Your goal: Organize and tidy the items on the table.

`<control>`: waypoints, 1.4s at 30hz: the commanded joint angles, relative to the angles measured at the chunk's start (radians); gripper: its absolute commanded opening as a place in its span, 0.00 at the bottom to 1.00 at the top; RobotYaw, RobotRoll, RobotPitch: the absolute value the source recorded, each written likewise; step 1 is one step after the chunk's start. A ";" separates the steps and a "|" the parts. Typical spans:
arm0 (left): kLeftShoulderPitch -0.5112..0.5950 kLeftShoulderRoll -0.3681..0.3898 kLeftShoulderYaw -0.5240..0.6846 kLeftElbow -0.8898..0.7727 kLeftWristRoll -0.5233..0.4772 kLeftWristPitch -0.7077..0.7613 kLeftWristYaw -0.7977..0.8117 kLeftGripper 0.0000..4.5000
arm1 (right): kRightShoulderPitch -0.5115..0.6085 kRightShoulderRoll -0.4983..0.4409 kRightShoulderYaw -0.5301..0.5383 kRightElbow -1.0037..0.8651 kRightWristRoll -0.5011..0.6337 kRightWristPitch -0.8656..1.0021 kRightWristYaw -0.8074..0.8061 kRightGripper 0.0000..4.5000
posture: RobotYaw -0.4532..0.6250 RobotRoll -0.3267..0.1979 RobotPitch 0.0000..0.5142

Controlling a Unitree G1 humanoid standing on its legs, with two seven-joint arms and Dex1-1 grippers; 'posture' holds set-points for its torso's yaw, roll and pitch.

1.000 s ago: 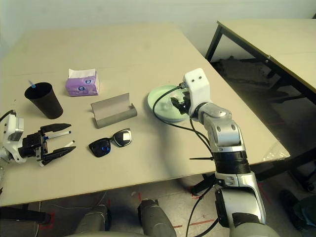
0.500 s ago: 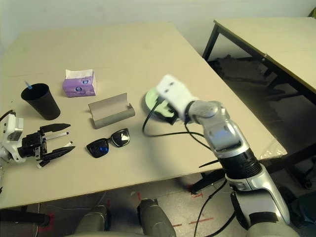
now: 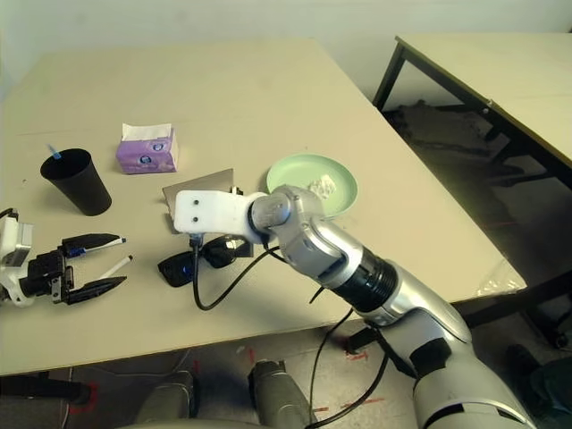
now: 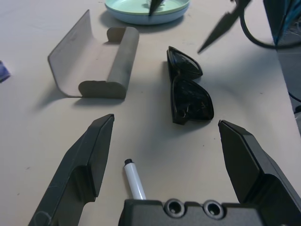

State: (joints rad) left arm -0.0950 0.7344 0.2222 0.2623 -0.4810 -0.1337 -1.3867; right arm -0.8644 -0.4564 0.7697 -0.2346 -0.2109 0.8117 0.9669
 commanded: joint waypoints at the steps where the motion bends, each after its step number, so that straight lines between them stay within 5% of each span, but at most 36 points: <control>1: 0.017 0.010 0.009 -0.026 0.000 -0.009 0.003 1.00 | -0.012 0.034 0.034 0.029 -0.028 0.020 -0.007 0.99 | 0.41 0.62 0.15; 23: 0.025 0.004 0.009 -0.042 -0.002 -0.009 0.027 1.00 | 0.037 0.126 0.074 0.167 -0.084 -0.097 -0.018 0.99 | 0.42 0.62 0.14; 26: 0.023 0.004 0.009 -0.040 -0.002 -0.010 0.028 1.00 | 0.039 0.133 0.072 0.172 -0.086 -0.103 -0.013 0.86 | 0.42 0.62 0.14; 36: 0.021 0.000 0.009 -0.031 -0.001 -0.016 0.030 1.00 | 0.047 0.120 0.069 0.171 -0.094 -0.119 0.015 0.03 | 0.43 0.62 0.14; 42: 0.019 -0.003 0.010 -0.024 0.000 -0.020 0.035 1.00 | 0.024 0.113 0.051 0.185 -0.100 -0.142 0.032 0.01 | 0.43 0.62 0.14</control>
State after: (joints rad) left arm -0.0798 0.7324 0.2230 0.2356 -0.4820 -0.1436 -1.3521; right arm -0.8243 -0.3384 0.8340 -0.0625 -0.3029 0.6836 0.9886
